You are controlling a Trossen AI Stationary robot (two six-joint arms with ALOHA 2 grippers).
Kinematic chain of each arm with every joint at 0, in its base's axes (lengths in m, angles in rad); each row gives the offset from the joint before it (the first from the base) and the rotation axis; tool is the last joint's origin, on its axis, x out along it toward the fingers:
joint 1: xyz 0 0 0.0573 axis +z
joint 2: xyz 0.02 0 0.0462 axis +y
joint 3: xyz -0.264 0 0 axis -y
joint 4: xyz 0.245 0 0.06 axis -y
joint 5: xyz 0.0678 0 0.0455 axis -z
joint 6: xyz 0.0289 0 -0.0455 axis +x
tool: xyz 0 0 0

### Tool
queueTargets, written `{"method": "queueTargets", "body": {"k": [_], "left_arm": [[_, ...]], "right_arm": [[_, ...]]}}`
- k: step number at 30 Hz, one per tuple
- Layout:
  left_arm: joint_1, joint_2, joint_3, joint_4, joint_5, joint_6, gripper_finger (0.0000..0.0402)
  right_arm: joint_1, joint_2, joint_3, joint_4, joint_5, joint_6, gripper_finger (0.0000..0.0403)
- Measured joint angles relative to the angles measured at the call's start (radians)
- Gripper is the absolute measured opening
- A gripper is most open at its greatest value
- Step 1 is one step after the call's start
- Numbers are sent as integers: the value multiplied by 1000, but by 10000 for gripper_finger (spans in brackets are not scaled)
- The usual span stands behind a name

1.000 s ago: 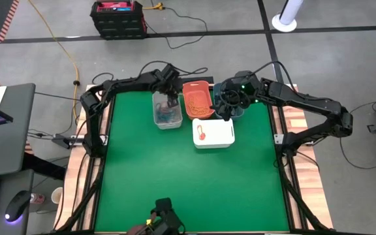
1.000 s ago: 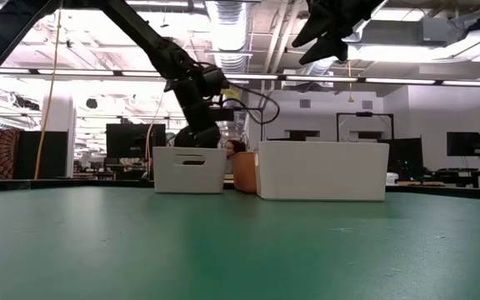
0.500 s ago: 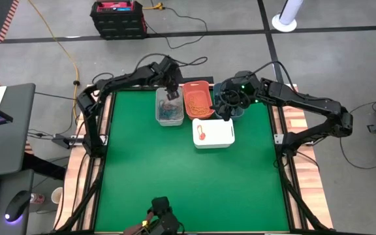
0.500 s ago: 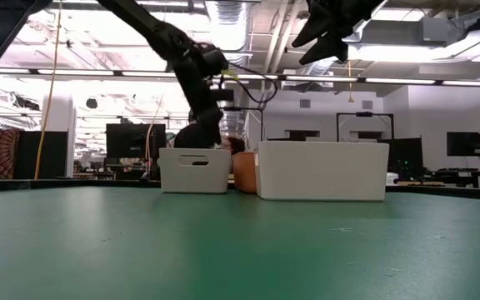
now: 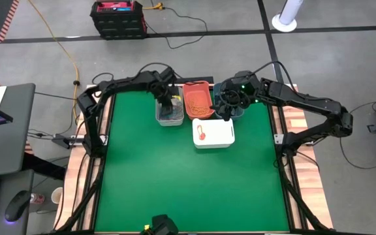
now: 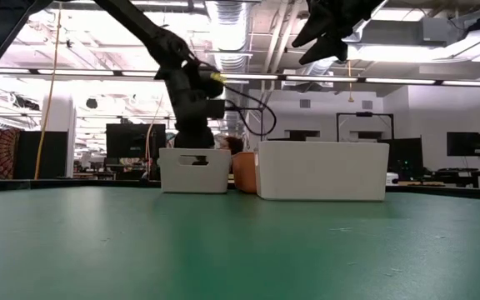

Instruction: Sort rubber bands into baskets

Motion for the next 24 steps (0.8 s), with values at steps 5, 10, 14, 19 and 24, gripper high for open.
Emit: {"method": "queueTargets", "body": {"k": [5, 10, 14, 19, 24], "left_arm": [[-5, 0, -69, 151, -100, -3, 162], [-6, 0, -89, 254, -105, 23, 162], [-6, 0, -89, 294, -114, 47, 162], [-2, 13, -88, 301, -109, 51, 162], [-14, 43, -88, 222, -142, 111, 162]], "right_arm": [[7, 0, 0, 0, 0, 9, 269], [7, 0, 0, 0, -2, 17, 269], [7, 0, 0, 0, -1, 26, 269], [7, 0, 0, 0, -1, 31, 269], [13, 0, 0, 1, 1, 38, 269]]}}
